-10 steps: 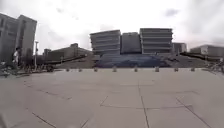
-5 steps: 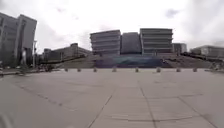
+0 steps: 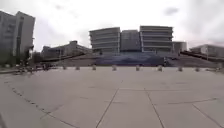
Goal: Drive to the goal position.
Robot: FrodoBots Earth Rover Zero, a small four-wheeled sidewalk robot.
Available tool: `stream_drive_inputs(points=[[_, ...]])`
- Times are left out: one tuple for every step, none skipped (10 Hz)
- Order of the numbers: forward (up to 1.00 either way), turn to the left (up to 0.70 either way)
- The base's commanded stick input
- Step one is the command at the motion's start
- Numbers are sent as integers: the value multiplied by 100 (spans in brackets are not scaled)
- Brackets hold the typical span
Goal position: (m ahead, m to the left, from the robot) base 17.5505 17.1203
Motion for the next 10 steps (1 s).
stream_drive_inputs(points=[[70,2],[70,2],[70,2],[70,2],[70,2],[70,2],[70,2],[70,2],[70,2],[70,2]])
